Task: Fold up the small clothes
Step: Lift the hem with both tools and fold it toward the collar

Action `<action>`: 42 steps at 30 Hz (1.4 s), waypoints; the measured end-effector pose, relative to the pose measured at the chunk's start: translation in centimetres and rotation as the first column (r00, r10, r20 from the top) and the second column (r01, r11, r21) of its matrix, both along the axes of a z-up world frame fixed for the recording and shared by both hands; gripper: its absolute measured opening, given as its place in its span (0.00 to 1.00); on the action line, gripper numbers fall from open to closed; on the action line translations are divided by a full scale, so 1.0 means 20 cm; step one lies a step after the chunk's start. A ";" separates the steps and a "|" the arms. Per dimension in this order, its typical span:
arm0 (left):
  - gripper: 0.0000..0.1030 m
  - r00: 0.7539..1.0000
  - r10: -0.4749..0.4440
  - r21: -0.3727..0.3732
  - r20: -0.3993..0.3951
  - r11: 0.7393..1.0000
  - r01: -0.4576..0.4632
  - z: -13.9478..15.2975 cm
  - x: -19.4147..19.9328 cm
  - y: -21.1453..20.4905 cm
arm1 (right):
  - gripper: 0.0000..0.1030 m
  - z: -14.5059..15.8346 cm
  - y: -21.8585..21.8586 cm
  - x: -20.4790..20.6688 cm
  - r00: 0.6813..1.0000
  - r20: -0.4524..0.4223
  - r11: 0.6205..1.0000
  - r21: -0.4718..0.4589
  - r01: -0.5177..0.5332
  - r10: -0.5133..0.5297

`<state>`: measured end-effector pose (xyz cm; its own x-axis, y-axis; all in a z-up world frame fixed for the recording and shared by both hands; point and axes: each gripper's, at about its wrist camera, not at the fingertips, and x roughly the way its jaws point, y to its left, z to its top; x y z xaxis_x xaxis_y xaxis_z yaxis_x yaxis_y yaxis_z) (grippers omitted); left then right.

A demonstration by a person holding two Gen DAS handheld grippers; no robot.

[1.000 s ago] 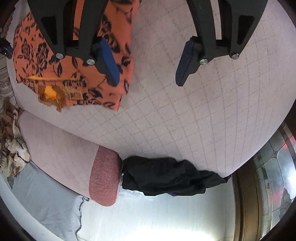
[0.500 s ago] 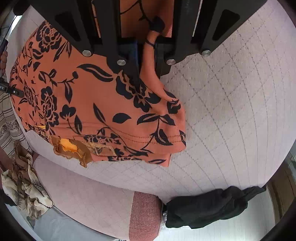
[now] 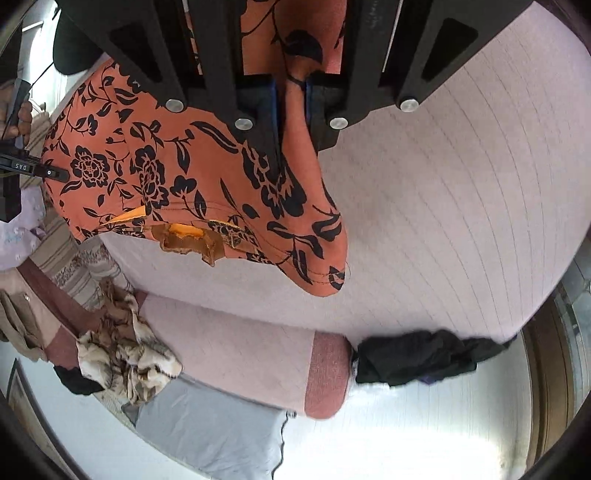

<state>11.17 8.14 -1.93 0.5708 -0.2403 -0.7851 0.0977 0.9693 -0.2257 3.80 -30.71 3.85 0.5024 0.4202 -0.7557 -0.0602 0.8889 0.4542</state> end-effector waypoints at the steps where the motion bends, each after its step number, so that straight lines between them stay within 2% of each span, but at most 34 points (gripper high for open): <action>1: 0.15 0.999 -0.004 -0.006 -0.044 1.000 0.004 -0.13 -0.03 0.00 | 0.27 -0.11 -0.02 -0.06 0.999 -0.041 1.000 0.006 0.008 -0.008; 2: 0.15 0.996 -0.003 0.001 -0.088 1.000 0.003 -0.26 -0.05 0.00 | 0.35 -0.27 -0.05 -0.12 0.993 -0.111 1.000 0.003 0.031 -0.030; 3: 0.19 0.989 0.031 0.058 -0.148 0.998 -0.022 -0.39 -0.05 0.00 | 0.54 -0.41 -0.09 -0.15 0.982 -0.181 0.998 -0.016 0.060 -0.062; 4: 0.22 0.987 0.040 0.047 -0.158 0.998 -0.033 -0.46 -0.06 0.02 | 0.56 -0.52 -0.12 -0.18 0.972 -0.215 0.996 -0.026 0.089 -0.092; 5: 0.25 0.992 0.060 -0.003 -0.110 0.998 -0.060 -0.44 -0.09 0.05 | 0.55 -0.51 -0.17 -0.22 0.976 -0.176 0.989 0.053 0.135 -0.124; 6: 0.32 0.990 0.094 -0.018 -0.107 0.995 -0.096 -0.40 -0.10 0.08 | 0.61 -0.45 -0.21 -0.23 0.976 -0.133 0.980 0.082 0.182 -0.170; 7: 0.36 0.987 0.127 -0.026 -0.095 0.991 -0.130 -0.36 -0.11 0.10 | 0.67 -0.38 -0.24 -0.25 0.975 -0.074 0.974 0.069 0.214 -0.209; 8: 0.45 0.988 0.142 -0.048 -0.058 0.988 -0.144 -0.30 -0.11 0.12 | 0.73 -0.30 -0.25 -0.26 0.977 -0.010 0.976 0.038 0.213 -0.212; 9: 0.55 0.989 0.149 -0.059 -0.021 0.987 -0.150 -0.26 -0.11 0.14 | 0.73 -0.24 -0.24 -0.25 0.979 0.017 0.979 0.004 0.203 -0.203; 11: 0.60 0.989 0.148 -0.049 0.007 0.988 -0.147 -0.22 -0.10 0.14 | 0.73 -0.18 -0.21 -0.19 0.984 0.038 0.983 -0.046 0.177 -0.175; 13: 0.60 0.992 0.128 -0.050 -0.003 0.991 -0.128 -0.23 -0.05 0.14 | 0.73 -0.17 -0.16 -0.12 0.988 0.036 0.986 -0.068 0.150 -0.148; 15: 0.60 0.992 0.121 -0.056 -0.025 0.991 -0.122 -0.26 0.01 0.15 | 0.72 -0.20 -0.08 -0.05 0.994 0.049 0.983 -0.148 0.107 -0.101; 21: 0.59 0.993 0.108 -0.030 -0.043 0.994 -0.110 -0.35 0.15 0.13 | 0.70 -0.36 0.03 0.13 0.999 0.001 0.955 -0.293 0.033 -0.034; 23: 0.59 0.995 0.093 -0.023 -0.046 0.995 -0.094 -0.36 0.16 0.13 | 0.68 -0.38 0.06 0.15 1.000 -0.010 0.951 -0.310 0.023 -0.028; 27: 0.59 0.995 0.091 0.002 -0.045 0.996 -0.091 -0.37 0.22 0.13 | 0.53 -0.39 0.02 0.14 0.999 -0.012 0.948 -0.316 0.040 -0.047; 31: 0.60 0.991 0.119 -0.018 -0.056 0.993 -0.120 -0.36 0.23 0.18 | 0.53 -0.37 -0.01 0.13 0.998 -0.007 0.955 -0.290 0.060 -0.065; 34: 0.60 0.990 0.097 -0.018 -0.101 0.995 -0.099 -0.39 0.25 0.20 | 0.54 -0.35 -0.04 0.12 0.998 -0.001 0.965 -0.254 0.065 -0.067; 37: 0.60 0.987 0.063 -0.046 -0.150 0.996 -0.071 -0.44 0.30 0.19 | 0.54 -0.37 -0.02 0.13 0.999 -0.019 0.965 -0.259 0.041 -0.047; 38: 0.58 0.987 0.064 -0.054 -0.150 0.996 -0.073 -0.44 0.31 0.19 | 0.54 -0.38 -0.02 0.13 0.998 -0.020 0.963 -0.266 0.044 -0.051; 41: 0.29 0.990 0.048 -0.074 -0.136 0.996 -0.059 -0.44 0.31 0.18 | 0.54 -0.38 -0.02 0.12 0.998 -0.010 0.964 -0.260 0.064 -0.069; 42: 0.24 0.990 0.041 -0.063 -0.136 0.997 -0.050 -0.44 0.32 0.16 | 0.54 -0.38 -0.02 0.12 0.998 -0.009 0.961 -0.270 0.064 -0.069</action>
<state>17.59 11.33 -10.72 0.4727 -0.2706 -0.8386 0.0186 0.9545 -0.2976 6.29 -31.07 -3.84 0.5074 0.1665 -0.8455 0.0089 0.9801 0.1983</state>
